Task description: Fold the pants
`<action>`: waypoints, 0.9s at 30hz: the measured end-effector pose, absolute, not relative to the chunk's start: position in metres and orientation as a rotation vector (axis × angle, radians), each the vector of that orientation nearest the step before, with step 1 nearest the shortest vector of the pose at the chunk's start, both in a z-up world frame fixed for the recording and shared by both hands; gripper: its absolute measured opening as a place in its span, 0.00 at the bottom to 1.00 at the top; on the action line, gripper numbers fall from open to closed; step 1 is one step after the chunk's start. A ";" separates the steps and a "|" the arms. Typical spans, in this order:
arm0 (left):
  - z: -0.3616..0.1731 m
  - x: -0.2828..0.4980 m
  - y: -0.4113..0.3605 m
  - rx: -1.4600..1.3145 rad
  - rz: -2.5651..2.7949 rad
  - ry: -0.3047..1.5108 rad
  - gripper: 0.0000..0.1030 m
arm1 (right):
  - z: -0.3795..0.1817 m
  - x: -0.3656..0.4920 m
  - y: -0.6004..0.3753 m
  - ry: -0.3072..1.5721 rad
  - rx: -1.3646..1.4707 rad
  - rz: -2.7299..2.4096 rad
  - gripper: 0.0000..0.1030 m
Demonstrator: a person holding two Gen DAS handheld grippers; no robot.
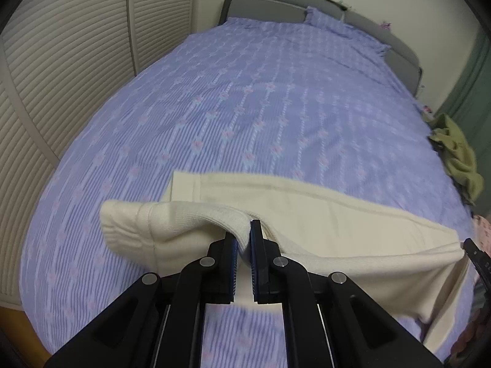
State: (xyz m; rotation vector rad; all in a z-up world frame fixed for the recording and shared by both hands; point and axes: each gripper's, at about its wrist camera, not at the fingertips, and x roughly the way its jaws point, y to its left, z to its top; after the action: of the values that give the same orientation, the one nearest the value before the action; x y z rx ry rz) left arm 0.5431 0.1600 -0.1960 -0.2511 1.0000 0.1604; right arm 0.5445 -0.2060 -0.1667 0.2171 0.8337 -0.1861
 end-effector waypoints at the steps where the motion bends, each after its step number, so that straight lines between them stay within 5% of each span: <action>1: -0.202 0.560 0.160 -0.254 0.167 1.012 0.09 | -0.174 0.565 -0.205 0.849 0.204 -0.172 0.12; 15: -0.309 0.695 0.156 -0.171 0.228 1.220 0.10 | -0.286 0.695 -0.195 1.081 0.102 -0.142 0.12; 18: -0.320 0.704 0.152 -0.121 0.251 1.248 0.19 | -0.300 0.702 -0.192 1.133 0.079 -0.139 0.15; 19: -0.321 0.707 0.149 -0.094 0.262 1.254 0.34 | -0.300 0.702 -0.191 1.134 0.081 -0.132 0.18; 20: -0.316 0.709 0.143 -0.031 0.281 1.244 0.58 | -0.297 0.701 -0.190 1.126 0.099 -0.094 0.33; 22: -0.299 0.704 0.135 0.012 0.266 1.170 0.75 | -0.288 0.699 -0.188 1.095 0.130 -0.023 0.59; 27: -0.253 0.673 0.116 0.010 0.145 1.106 0.82 | -0.241 0.672 -0.167 1.025 0.109 0.061 0.60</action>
State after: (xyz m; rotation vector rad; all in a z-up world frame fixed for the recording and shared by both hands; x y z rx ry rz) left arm 0.6727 0.1160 -0.2526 0.0101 1.1059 0.1452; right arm 0.6722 -0.1671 -0.2408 0.1094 1.0254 0.0612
